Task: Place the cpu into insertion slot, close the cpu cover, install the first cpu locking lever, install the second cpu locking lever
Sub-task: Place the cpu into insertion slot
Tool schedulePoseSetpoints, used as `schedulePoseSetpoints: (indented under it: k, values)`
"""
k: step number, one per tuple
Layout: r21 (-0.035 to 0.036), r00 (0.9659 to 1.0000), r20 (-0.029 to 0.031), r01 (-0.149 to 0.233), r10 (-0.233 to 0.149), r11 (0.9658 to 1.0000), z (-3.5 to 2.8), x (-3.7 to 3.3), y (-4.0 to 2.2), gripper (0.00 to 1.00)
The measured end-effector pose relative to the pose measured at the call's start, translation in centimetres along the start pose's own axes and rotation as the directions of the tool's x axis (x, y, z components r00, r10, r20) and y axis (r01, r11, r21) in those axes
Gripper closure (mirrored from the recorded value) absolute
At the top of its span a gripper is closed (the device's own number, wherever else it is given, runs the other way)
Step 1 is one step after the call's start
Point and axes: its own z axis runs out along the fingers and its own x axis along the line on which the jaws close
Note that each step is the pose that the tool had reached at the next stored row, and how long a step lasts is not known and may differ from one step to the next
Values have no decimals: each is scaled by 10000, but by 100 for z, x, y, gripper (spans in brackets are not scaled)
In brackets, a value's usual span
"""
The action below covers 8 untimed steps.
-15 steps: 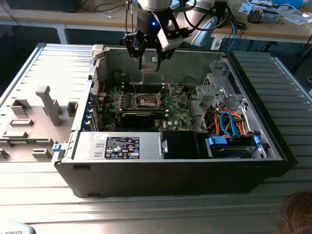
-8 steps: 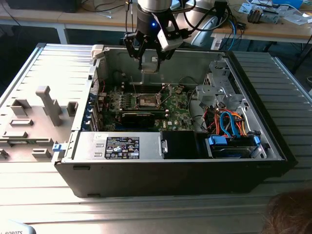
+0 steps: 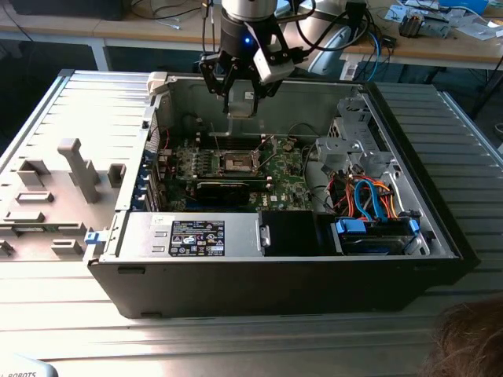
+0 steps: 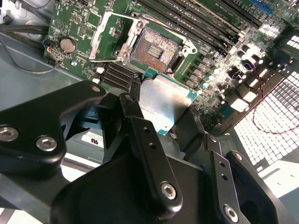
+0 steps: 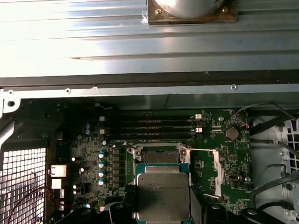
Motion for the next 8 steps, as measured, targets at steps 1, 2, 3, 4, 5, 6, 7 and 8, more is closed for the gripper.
schedulePoseSetpoints:
  k: [1,2,3,4,5,6,7,8]
  values:
    - [-1,10000,0,-1,1,10000,2,0,0,46]
    - [0,10000,0,0,0,10000,4,0,0,46]
    - [0,10000,0,0,0,10000,5,0,0,46]
    - [0,10000,0,0,0,10000,7,0,-1,46]
    - [0,10000,0,-1,1,10000,8,0,-1,46]
    - [0,10000,0,0,0,10000,10,0,-1,46]
    - [-1,10000,1,-1,1,10000,12,1,-1,46]
    - [0,10000,0,-1,1,10000,13,2,-1,46]
